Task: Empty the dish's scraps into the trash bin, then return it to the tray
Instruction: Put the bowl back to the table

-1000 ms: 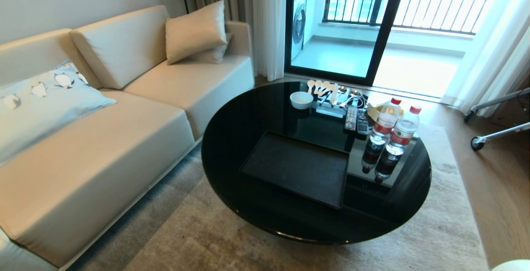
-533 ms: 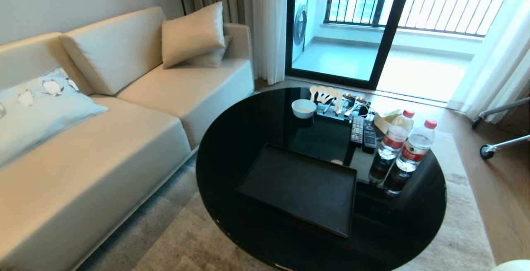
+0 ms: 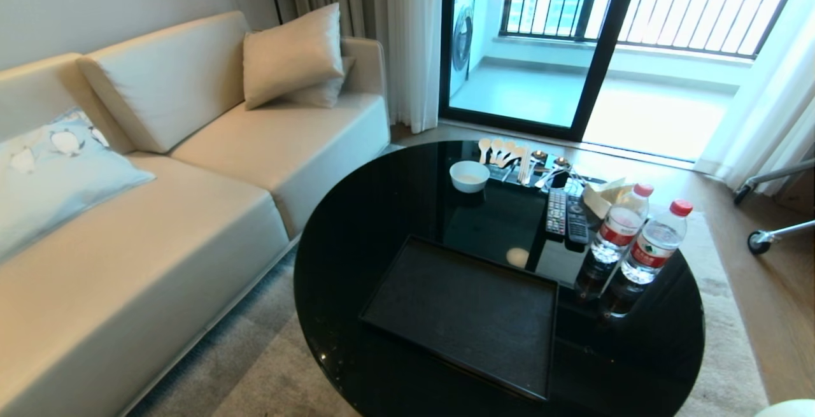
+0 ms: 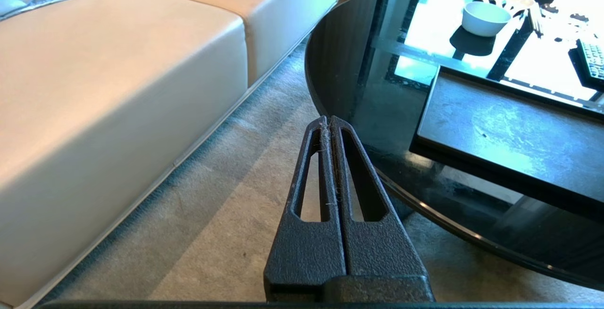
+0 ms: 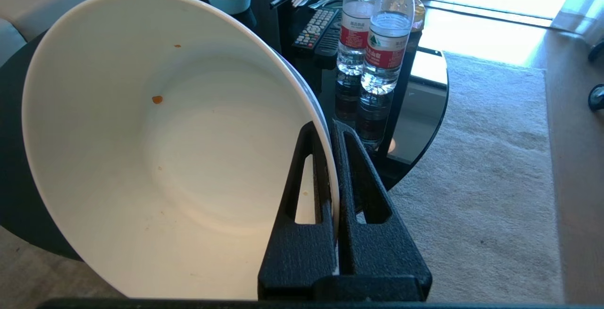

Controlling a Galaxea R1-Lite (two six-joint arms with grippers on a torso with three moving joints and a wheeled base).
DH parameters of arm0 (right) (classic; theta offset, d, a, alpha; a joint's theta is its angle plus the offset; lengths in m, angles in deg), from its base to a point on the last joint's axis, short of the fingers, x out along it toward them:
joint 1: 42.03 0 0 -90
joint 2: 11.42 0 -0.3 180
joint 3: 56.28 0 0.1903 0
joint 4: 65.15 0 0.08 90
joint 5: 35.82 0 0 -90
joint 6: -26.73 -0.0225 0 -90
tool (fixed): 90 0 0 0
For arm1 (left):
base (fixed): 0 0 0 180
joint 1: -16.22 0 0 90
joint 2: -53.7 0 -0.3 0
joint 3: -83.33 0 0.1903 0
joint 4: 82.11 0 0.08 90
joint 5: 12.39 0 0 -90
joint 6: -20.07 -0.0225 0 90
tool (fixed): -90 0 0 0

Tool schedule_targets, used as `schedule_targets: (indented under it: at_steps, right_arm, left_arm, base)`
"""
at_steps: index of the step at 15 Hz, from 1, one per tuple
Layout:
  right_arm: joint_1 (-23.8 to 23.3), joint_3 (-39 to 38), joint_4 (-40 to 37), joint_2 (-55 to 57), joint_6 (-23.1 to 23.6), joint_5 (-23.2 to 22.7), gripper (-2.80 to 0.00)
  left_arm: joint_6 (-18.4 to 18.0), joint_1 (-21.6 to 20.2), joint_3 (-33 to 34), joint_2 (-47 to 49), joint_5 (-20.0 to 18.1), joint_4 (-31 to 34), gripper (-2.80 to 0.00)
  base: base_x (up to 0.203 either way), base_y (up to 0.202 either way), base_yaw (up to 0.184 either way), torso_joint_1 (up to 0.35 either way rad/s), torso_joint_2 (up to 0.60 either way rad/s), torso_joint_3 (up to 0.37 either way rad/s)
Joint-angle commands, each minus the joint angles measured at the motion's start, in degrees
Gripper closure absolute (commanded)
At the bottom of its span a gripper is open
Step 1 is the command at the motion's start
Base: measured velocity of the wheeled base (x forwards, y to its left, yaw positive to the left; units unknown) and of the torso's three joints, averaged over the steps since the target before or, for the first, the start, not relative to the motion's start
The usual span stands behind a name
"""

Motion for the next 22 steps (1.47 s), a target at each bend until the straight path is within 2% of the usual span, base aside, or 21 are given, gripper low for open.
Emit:
schedule_targets:
  at_steps: [1,10,12,15,18,22]
  right_arm:
    - [0.04,0.00,0.01,0.07,-0.06,-0.04,0.00]
    - [0.04,0.00,0.01,0.07,0.12,-0.13,0.00]
    - [0.04,0.63,0.29,0.07,1.49,-0.33,0.00]
    - [0.02,6.79,-0.94,0.37,2.47,-6.54,0.00]
    - [0.04,11.34,-4.03,5.02,5.45,-8.36,0.00]
    - [0.16,13.66,-4.08,13.71,7.87,-8.89,0.00]
  left_arm:
    - [0.07,0.00,0.00,-0.02,0.02,-0.05,0.00]
    - [0.07,0.00,0.00,-0.02,0.02,-0.05,0.00]
    - [0.07,0.00,0.00,-0.02,0.02,-0.05,0.00]
    - [0.07,0.00,0.00,-0.02,0.02,-0.05,0.00]
    - [0.07,0.00,0.00,-0.02,0.02,-0.05,0.00]
    - [0.07,0.00,0.00,-0.02,0.02,-0.05,0.00]
  base:
    - [0.000,0.000,0.000,0.000,0.00,0.000]
    - [0.000,0.000,0.000,0.000,0.00,0.000]
    - [0.000,0.000,0.000,0.000,0.00,0.000]
    - [0.000,0.000,0.000,0.000,0.00,0.000]
    - [0.000,0.000,0.000,0.000,0.00,0.000]
    - [0.000,0.000,0.000,0.000,0.00,0.000]
